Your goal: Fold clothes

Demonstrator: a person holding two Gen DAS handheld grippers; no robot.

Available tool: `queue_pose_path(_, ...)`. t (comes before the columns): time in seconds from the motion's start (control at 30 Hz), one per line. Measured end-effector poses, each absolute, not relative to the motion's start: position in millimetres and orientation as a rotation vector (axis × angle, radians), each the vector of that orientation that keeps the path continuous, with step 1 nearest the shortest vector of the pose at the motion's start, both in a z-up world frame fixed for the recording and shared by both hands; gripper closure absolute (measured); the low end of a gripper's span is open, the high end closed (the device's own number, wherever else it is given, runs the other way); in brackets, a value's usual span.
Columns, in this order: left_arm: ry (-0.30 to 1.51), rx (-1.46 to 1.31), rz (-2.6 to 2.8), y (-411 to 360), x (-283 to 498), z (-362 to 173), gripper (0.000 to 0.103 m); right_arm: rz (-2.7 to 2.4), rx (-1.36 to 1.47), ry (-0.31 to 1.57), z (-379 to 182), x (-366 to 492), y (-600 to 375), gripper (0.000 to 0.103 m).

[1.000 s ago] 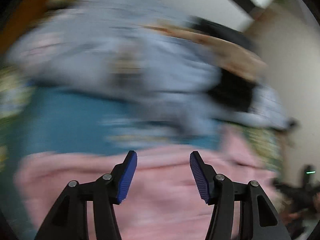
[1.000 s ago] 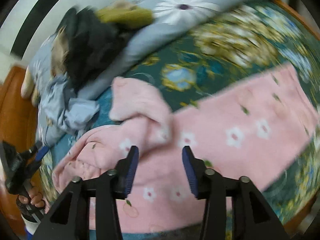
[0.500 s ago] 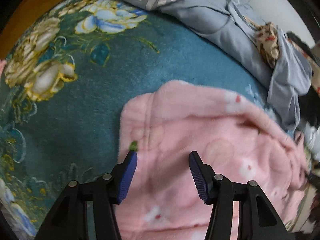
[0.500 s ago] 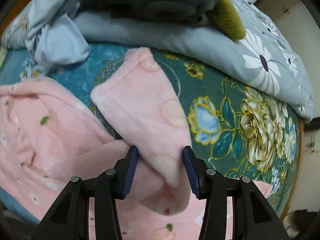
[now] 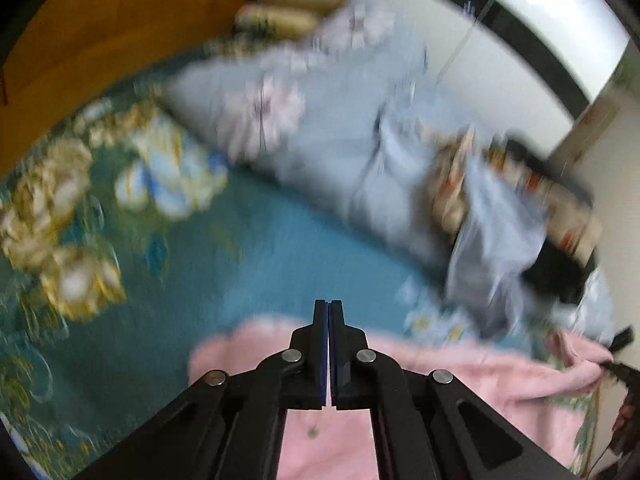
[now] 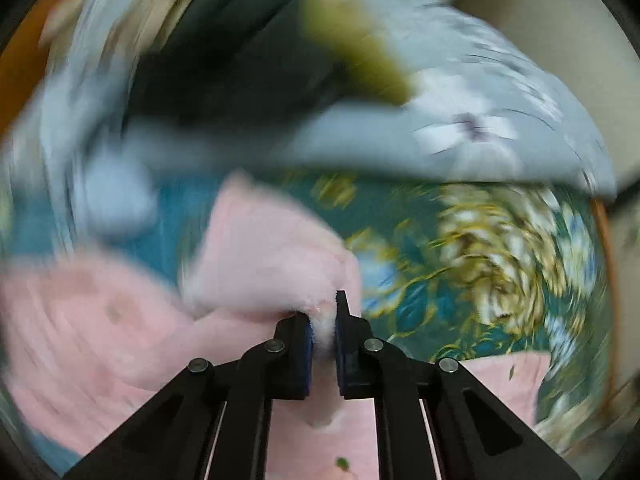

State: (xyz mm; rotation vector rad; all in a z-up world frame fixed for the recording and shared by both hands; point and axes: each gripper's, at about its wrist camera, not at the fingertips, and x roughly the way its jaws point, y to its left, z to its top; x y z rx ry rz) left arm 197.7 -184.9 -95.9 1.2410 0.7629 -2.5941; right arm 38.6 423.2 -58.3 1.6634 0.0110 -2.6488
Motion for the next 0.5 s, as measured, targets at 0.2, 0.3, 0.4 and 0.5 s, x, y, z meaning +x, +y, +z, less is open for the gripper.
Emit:
queue_pose_path(0.2, 0.812, 1.305, -2.506, -207, 194, -110, 0.103, -2.728, 1.576, -0.631, -32, 54, 527, 0.094)
queue_pose_path(0.3, 0.889, 1.382, -2.434, -204, 204, -139, 0.102, -2.651, 1.740, -0.820, -74, 64, 558, 0.094)
queue_pose_path(0.4, 0.950, 1.495, -2.346, -200, 215, -166, 0.098, -2.590, 1.879, -0.929, -114, 81, 574, 0.094)
queue_pose_path(0.5, 0.969, 1.564, -2.281, -200, 222, -184, 0.062, -2.536, 1.889, -1.107, -132, 97, 587, 0.094)
